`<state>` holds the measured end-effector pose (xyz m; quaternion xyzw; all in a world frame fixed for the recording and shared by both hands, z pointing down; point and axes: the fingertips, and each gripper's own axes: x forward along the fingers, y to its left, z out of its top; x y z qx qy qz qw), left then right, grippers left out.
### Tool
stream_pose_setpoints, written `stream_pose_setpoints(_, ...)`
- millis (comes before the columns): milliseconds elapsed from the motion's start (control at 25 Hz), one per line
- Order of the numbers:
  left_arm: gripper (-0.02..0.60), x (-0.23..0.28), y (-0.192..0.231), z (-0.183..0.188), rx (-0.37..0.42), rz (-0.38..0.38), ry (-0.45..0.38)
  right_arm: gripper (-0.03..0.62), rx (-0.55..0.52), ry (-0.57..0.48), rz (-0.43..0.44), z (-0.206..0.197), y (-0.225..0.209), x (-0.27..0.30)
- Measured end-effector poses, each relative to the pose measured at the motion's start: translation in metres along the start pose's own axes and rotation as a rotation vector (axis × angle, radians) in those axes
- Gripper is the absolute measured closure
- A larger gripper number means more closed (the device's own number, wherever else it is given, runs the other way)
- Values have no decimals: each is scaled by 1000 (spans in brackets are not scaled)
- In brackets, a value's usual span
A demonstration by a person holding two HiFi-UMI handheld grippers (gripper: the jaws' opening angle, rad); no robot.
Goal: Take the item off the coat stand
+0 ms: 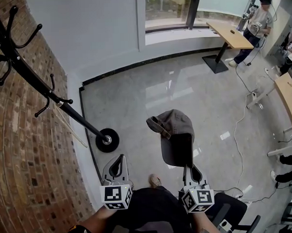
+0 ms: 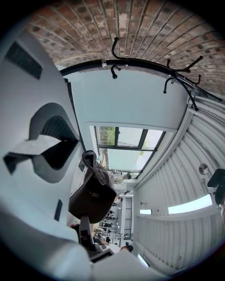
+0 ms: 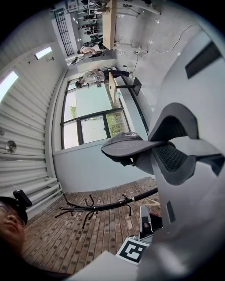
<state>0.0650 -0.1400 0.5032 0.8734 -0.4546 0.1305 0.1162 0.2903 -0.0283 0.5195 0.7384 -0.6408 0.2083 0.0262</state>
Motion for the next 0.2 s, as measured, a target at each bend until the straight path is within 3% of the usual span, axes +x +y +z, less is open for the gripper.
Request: stream_pose_setpoints(200,555,-6,6,2,-4,5,-1,562,-1,1,4,2,8,-1)
